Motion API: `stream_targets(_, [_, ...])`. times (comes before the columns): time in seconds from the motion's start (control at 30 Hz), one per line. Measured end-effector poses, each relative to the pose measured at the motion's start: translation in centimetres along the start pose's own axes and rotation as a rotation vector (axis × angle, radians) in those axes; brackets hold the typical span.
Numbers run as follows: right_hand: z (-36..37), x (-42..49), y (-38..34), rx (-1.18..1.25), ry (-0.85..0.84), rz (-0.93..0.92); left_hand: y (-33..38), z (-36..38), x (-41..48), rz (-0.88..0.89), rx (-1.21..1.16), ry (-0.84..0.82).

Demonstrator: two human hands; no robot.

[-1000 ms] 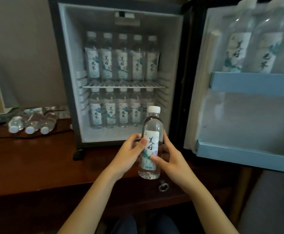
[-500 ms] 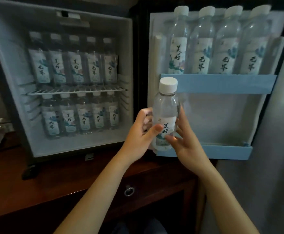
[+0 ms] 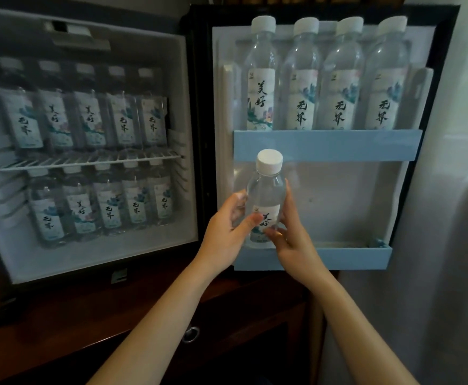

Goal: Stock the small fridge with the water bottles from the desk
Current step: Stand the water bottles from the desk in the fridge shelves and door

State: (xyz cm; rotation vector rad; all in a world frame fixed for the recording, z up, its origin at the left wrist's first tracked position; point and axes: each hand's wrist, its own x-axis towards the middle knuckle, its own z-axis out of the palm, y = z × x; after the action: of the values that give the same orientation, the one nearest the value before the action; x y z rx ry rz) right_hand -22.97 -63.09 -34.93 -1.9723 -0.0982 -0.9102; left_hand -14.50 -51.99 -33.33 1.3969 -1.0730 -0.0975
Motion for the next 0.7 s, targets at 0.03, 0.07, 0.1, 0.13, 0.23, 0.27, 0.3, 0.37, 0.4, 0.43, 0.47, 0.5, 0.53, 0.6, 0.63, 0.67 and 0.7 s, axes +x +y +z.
stream_targets(0.03, [0.0,0.0,0.2,0.017,-0.006,0.017,-0.1,0.1,0.1,-0.001,0.019,0.005])
stream_targets(0.07, [0.0,0.0,0.4,0.032,-0.011,0.032,-0.1,0.1,0.2,-0.001,0.044,0.016])
stream_targets(0.1, [0.0,0.0,0.5,0.042,-0.019,0.045,-0.2,0.2,0.2,0.002,0.078,0.032])
stream_targets(0.13, [0.0,0.1,0.7,0.046,-0.026,0.055,-0.3,0.2,0.3,0.010,0.117,0.052])
stream_targets(0.23, [0.0,0.2,0.8,0.049,-0.035,0.074,-0.6,0.4,0.4,0.065,0.250,0.108])
stream_targets(0.27, [-0.1,0.2,0.9,0.043,-0.036,0.076,-0.6,0.5,0.4,0.085,0.293,0.124])
stream_targets(0.3, [-0.1,0.3,0.9,0.035,-0.038,0.077,-0.6,0.5,0.4,0.104,0.325,0.137])
stream_targets(0.37, [-0.2,0.3,1.1,0.016,-0.048,0.082,-0.6,0.5,0.2,0.132,0.367,0.157])
stream_targets(0.4, [-0.2,0.3,1.2,0.003,-0.057,0.083,-0.6,0.5,0.1,0.141,0.387,0.163])
stream_targets(0.43, [-0.2,0.3,1.3,-0.009,-0.068,0.082,-0.7,0.5,0.0,0.148,0.407,0.165])
stream_targets(0.47, [-0.2,0.4,1.4,-0.020,-0.081,0.081,-0.8,0.4,0.0,0.155,0.428,0.166])
stream_targets(0.5, [-0.3,0.4,1.5,-0.034,-0.095,0.081,-0.9,0.4,-0.1,0.160,0.451,0.170])
stream_targets(0.53, [-0.3,0.4,1.5,-0.052,-0.106,0.082,-1.0,0.3,-0.2,0.166,0.480,0.178])
stream_targets(0.6, [-0.4,0.5,1.5,-0.082,-0.113,0.088,-1.0,0.2,-0.2,0.180,0.538,0.196])
stream_targets(0.63, [-0.4,0.5,1.5,-0.092,-0.113,0.092,-1.0,0.1,-0.2,0.189,0.559,0.203])
stream_targets(0.67, [-0.4,0.4,1.5,-0.103,-0.113,0.097,-1.0,0.1,-0.2,0.198,0.578,0.211])
stream_targets(0.7, [-0.4,0.4,1.6,-0.117,-0.115,0.103,-1.0,0.0,-0.2,0.207,0.597,0.222])
